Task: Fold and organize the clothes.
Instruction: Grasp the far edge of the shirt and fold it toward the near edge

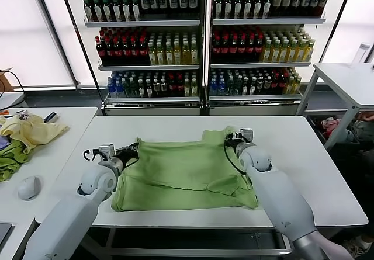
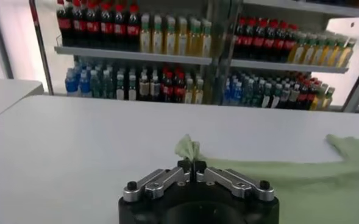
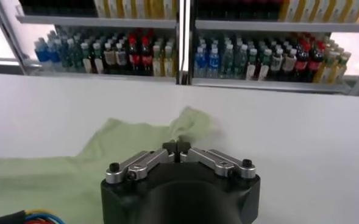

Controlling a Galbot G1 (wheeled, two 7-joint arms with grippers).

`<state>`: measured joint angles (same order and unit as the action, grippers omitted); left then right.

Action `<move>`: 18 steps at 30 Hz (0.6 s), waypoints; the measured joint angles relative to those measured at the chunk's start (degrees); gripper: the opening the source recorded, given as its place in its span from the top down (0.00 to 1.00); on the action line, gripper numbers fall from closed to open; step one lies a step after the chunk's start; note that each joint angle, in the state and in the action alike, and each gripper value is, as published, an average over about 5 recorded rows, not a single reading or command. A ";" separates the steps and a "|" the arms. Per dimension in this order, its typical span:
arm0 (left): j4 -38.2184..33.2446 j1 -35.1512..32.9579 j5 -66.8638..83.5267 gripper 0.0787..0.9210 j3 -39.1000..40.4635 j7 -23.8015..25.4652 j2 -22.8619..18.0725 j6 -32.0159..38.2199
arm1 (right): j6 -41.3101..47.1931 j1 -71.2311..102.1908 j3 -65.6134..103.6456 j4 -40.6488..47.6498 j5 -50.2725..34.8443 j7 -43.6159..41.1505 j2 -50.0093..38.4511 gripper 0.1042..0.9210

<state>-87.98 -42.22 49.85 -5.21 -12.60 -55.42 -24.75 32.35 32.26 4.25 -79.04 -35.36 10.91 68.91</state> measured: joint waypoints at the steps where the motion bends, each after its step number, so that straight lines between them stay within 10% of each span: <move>1: -0.77 -0.49 0.07 0.98 -0.24 -0.03 0.29 0.08 | 0.08 0.82 0.36 -1.54 -0.13 0.10 -0.51 0.98; 18: -14.05 -11.85 -0.46 0.98 -4.83 -0.10 5.53 -1.23 | 0.75 19.57 7.93 -25.69 0.85 1.10 -7.48 0.98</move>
<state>-102.04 -54.07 49.39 -10.05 -12.70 -49.89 -25.98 33.10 51.83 12.18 -104.73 -34.52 12.00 61.43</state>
